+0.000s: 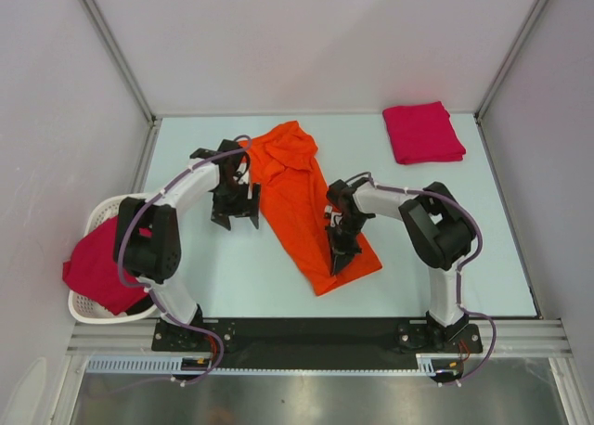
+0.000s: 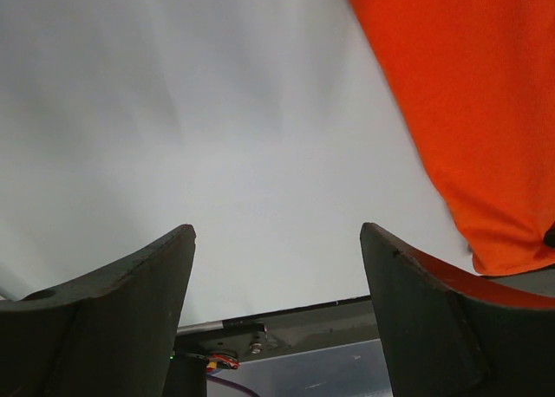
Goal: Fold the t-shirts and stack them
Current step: Rotate the tshirt 90 degrees
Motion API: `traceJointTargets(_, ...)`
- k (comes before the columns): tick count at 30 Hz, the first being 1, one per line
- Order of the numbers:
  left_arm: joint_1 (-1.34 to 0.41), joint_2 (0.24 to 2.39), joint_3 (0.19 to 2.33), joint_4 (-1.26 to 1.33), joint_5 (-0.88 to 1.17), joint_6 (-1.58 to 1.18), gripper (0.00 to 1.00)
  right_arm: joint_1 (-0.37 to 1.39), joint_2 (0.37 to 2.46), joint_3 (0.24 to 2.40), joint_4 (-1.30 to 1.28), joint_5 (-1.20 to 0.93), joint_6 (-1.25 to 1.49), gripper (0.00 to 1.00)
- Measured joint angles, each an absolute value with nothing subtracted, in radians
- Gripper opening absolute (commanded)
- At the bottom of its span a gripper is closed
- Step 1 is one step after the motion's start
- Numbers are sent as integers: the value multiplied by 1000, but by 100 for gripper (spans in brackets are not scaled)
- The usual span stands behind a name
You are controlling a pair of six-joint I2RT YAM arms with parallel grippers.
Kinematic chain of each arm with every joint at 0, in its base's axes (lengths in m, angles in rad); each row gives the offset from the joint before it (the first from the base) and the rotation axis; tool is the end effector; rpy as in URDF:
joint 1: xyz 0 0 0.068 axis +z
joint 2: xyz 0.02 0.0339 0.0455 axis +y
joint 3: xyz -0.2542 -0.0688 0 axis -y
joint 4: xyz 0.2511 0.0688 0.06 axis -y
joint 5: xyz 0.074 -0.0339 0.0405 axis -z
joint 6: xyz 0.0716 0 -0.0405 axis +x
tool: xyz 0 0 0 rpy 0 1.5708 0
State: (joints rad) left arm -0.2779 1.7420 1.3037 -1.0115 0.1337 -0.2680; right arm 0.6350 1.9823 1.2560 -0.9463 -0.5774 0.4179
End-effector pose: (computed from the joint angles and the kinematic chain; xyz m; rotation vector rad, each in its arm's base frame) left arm 0.3182 -0.1007 0.1678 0.0275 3.0513 -0.2466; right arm 0.2470 0.2306 0.0913 0.2517 -2.6864 -0.6237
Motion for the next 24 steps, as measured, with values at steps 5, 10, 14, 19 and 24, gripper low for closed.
traceJointTargets(5, -283, 1748, 1304, -1011, 134, -268, 86, 648, 2011, 1242, -960, -544, 410, 22)
traceJointTargets(10, -286, 1750, 1311, -1013, 134, -268, 88, 653, 2011, 1263, -995, -499, 398, 37)
traceJointTargets(14, -286, 1749, 1385, -1023, 139, -271, 92, 646, 1993, 1370, -1074, -464, 393, 79)
traceJointTargets(19, -286, 1736, 1527, -991, 129, -288, 95, 593, 1900, 1607, -1055, -464, 384, 82)
traceJointTargets(24, -285, 1778, 1688, -985, 102, -307, 94, 515, 1940, 1774, -958, -532, 385, 79)
